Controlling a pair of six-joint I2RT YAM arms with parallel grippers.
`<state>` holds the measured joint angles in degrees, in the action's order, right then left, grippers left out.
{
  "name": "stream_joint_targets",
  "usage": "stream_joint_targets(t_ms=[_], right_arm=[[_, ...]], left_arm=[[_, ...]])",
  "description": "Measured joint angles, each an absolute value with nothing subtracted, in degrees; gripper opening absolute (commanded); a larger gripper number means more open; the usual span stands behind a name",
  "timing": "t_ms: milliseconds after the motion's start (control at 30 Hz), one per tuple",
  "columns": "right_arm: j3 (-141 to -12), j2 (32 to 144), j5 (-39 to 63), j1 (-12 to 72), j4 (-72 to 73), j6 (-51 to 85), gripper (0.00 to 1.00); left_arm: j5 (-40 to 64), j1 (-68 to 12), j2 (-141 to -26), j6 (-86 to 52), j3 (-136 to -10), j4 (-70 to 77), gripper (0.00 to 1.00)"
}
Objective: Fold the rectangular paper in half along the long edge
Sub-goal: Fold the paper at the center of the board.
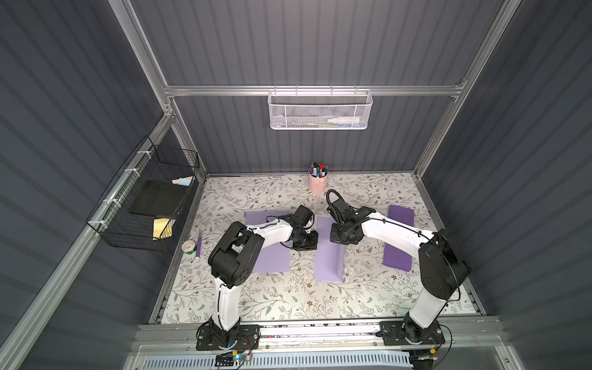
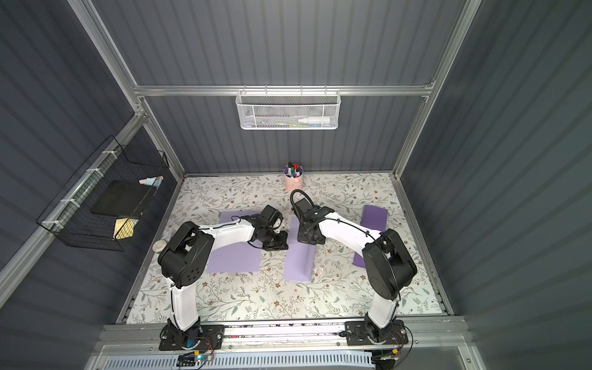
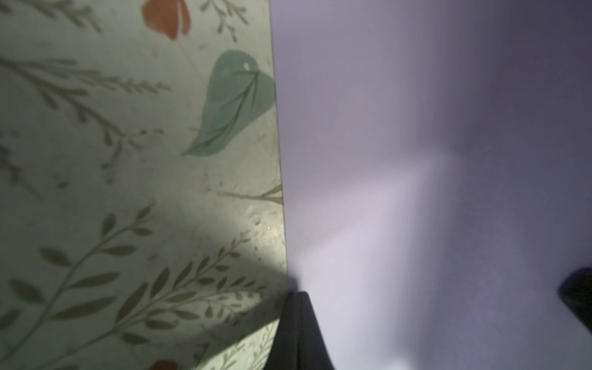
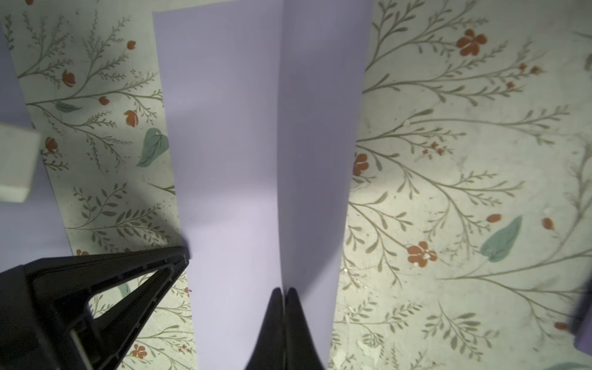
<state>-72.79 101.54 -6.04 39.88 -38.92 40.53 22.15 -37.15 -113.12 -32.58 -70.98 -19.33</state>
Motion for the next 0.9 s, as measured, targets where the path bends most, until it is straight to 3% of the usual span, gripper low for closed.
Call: stream_joint_targets(t_ms=[900], right_arm=[[-68.53,105.67,6.39,41.19,-20.45,43.94,0.00]], left_arm=[[22.15,-37.15,-113.12,-32.56,-70.98,-19.38,0.00]])
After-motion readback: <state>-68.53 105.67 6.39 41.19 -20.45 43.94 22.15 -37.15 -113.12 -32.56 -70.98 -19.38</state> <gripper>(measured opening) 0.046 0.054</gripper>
